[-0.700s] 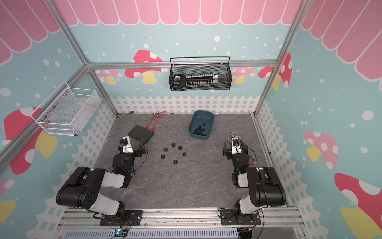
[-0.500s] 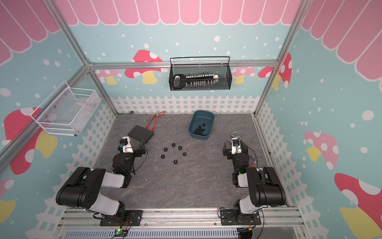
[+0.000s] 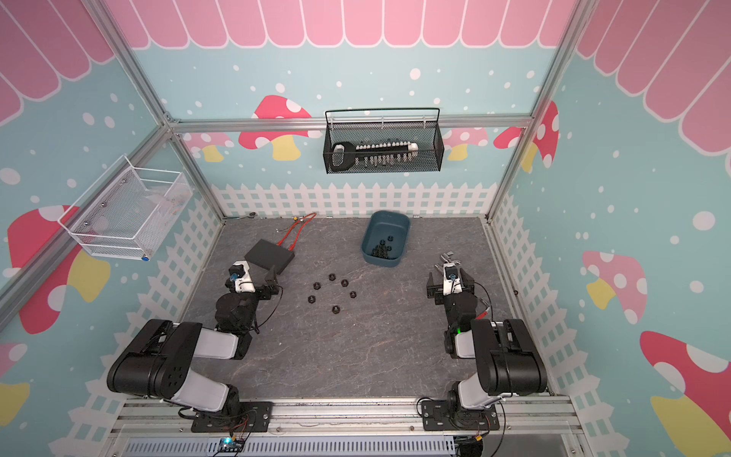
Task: Put the nuts on the desktop into the storage box
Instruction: Move the storage box to the center of the board.
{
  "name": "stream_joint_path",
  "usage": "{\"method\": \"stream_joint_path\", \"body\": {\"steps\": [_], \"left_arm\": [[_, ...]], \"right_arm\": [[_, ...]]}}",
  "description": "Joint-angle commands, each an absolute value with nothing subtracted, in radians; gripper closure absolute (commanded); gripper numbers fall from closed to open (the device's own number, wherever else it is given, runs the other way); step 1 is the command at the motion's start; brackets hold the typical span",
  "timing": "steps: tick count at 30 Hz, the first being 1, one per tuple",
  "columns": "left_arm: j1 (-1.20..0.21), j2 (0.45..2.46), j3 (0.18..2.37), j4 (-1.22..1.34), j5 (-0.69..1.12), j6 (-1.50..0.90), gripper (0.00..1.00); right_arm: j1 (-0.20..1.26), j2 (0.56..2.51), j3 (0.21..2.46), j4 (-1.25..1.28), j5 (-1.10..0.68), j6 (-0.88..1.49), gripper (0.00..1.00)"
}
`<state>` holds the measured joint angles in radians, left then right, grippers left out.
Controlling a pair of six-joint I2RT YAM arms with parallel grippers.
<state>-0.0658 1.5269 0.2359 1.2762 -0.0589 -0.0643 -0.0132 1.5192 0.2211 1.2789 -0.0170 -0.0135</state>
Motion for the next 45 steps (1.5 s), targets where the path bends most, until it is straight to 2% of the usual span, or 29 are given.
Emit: {"method": "stream_joint_path", "body": {"steps": [1,3,5,9,13,17,22,27,34,41,45], "left_arm": [[-0.060,1.529,0.225,1.286,-0.049,-0.070,0.01],[-0.059,1.528,0.224,1.288,-0.049,-0.069,0.01],[-0.065,1.513,0.227,1.274,-0.079,-0.070,0.01],[-0.128,1.280,0.357,0.863,-0.233,-0.083,0.01],[-0.213,1.144,0.565,0.489,-0.295,-0.187,0.01],[-0.301,1.176,0.767,0.170,-0.325,-0.292,0.01],[-0.377,1.289,0.924,-0.158,-0.293,-0.421,0.01],[-0.465,1.370,0.930,-0.256,-0.250,-0.497,0.01],[-0.563,1.482,0.954,-0.254,-0.252,-0.525,0.01],[-0.577,1.516,0.993,-0.253,-0.285,-0.506,0.01],[-0.576,1.533,1.024,-0.253,-0.280,-0.475,0.01]], "right_arm": [[-0.015,1.519,0.220,1.280,-0.019,-0.002,0.01],[-0.015,1.517,0.219,1.282,-0.018,-0.002,0.03],[-0.013,1.498,0.219,1.284,-0.023,-0.005,0.10],[0.000,1.273,0.405,0.814,-0.045,0.015,0.14],[0.092,1.181,0.639,0.458,-0.022,0.015,0.12],[0.242,1.196,0.864,0.119,0.077,0.024,0.12],[0.331,1.330,1.081,-0.232,0.018,0.137,0.11],[0.337,1.482,1.145,-0.243,0.059,0.170,0.15],[0.261,1.779,1.389,-0.211,0.085,0.264,0.21],[0.178,2.070,1.621,-0.242,0.019,0.336,0.25],[0.177,2.168,1.703,-0.277,0.001,0.350,0.27]]}}
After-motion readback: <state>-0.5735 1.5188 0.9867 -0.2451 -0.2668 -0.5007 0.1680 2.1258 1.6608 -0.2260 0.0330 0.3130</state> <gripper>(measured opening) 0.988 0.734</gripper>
